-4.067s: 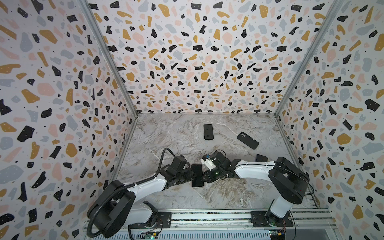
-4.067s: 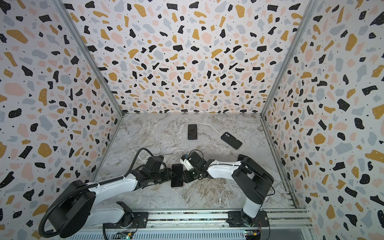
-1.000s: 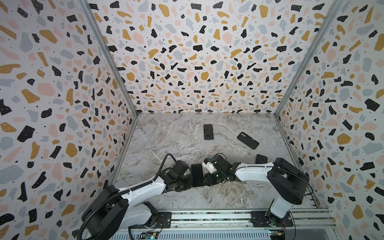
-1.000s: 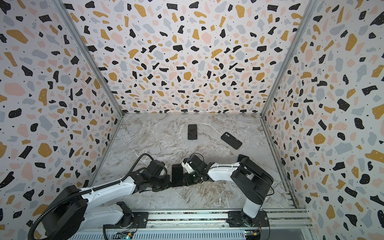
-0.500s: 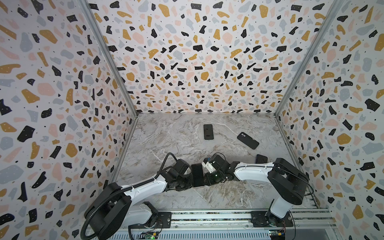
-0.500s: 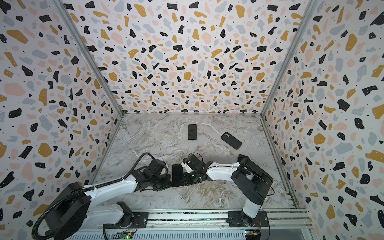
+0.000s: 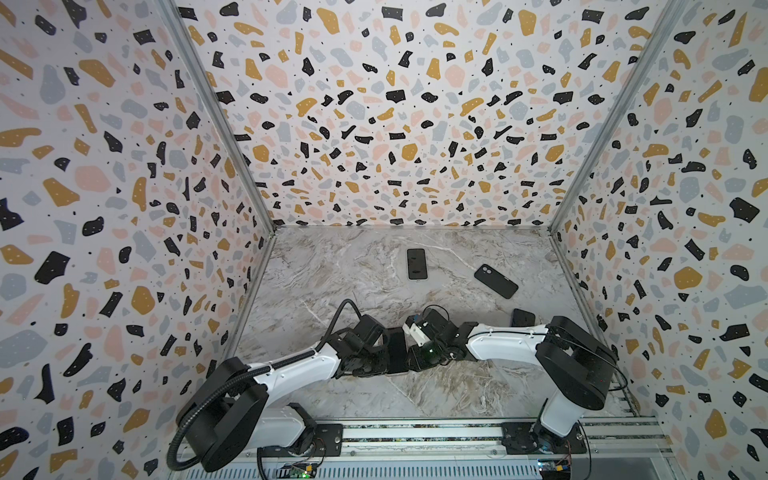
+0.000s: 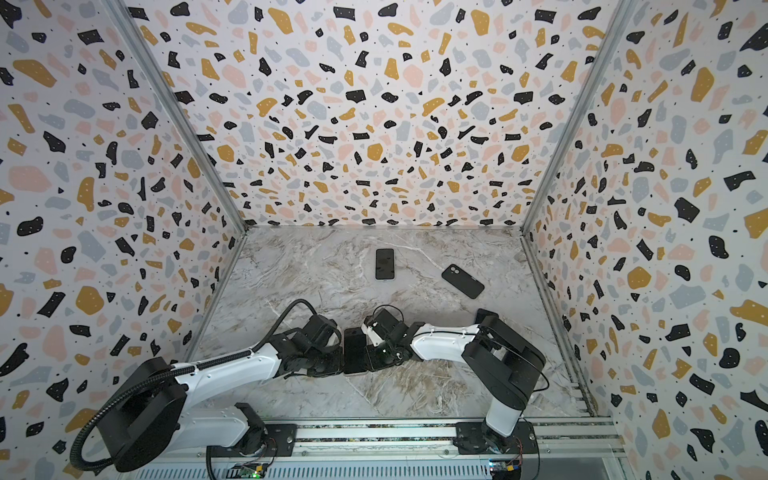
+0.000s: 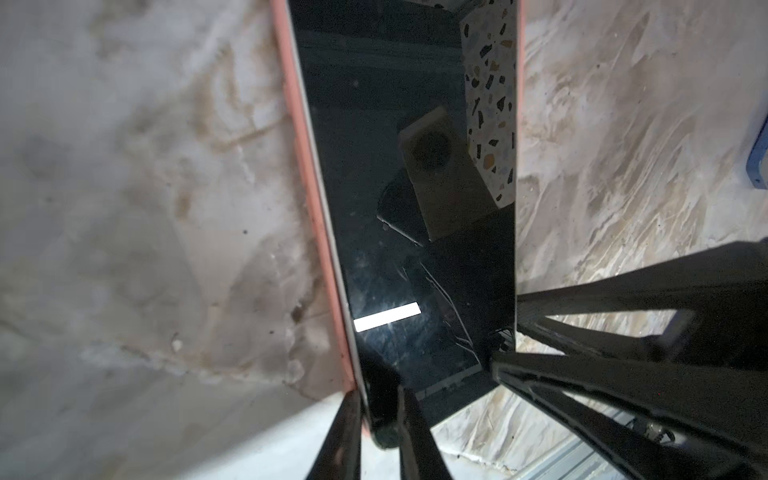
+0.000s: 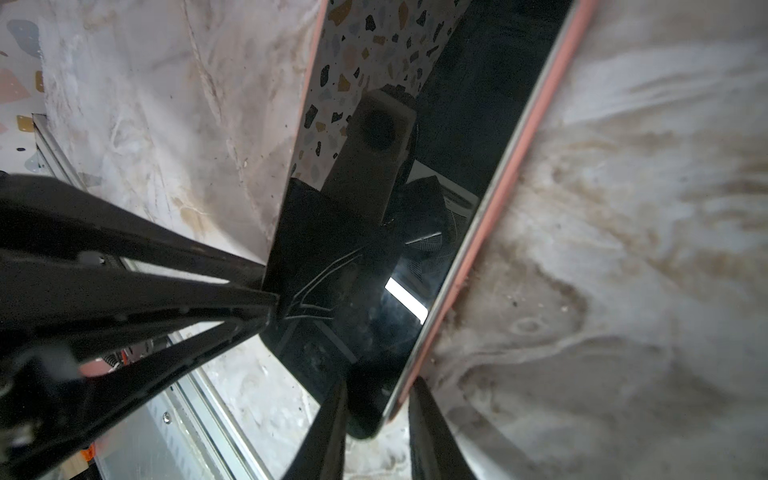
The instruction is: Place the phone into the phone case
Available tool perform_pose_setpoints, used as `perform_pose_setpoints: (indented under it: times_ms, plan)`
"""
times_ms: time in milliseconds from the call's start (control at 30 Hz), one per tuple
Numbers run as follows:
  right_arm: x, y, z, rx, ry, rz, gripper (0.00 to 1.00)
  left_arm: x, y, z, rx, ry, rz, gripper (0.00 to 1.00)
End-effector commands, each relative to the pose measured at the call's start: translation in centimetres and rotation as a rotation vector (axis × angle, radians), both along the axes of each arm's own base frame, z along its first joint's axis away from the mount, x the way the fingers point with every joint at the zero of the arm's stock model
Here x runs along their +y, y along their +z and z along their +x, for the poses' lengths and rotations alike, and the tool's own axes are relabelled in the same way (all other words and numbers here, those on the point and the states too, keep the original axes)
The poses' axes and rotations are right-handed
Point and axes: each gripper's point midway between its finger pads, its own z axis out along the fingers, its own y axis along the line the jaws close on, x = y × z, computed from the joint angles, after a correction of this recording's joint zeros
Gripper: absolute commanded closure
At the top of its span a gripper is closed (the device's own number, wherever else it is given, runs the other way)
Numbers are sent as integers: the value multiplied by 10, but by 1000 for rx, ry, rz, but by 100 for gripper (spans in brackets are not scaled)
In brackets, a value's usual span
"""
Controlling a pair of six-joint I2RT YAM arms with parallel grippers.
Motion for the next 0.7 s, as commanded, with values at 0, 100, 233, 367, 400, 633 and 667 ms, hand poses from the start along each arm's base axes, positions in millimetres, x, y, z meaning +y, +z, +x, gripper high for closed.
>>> perform_pose_setpoints:
  times_ms: [0, 100, 233, 367, 400, 633, 667]
  plan:
    - [19, 12, -6, -50, 71, 49, 74, 18, -8, 2, -24, -8, 122, 76]
    - [18, 14, -5, -55, 70, 49, 74, 18, 3, 7, -52, -5, 119, 68]
    - [18, 14, -2, -59, 67, 51, 74, 17, 8, 7, -58, -10, 116, 60]
    - [19, 15, -2, -61, 70, 49, 74, 18, 6, 4, -47, -7, 108, 62]
    - [19, 15, -1, -61, 71, 49, 74, 18, 7, 4, -48, -4, 104, 63]
    - [18, 13, -1, -55, 67, 49, 74, 18, -7, -6, -16, 3, 80, 80]
    - [18, 13, -1, -55, 66, 50, 74, 19, -11, -8, -7, 4, 78, 83]
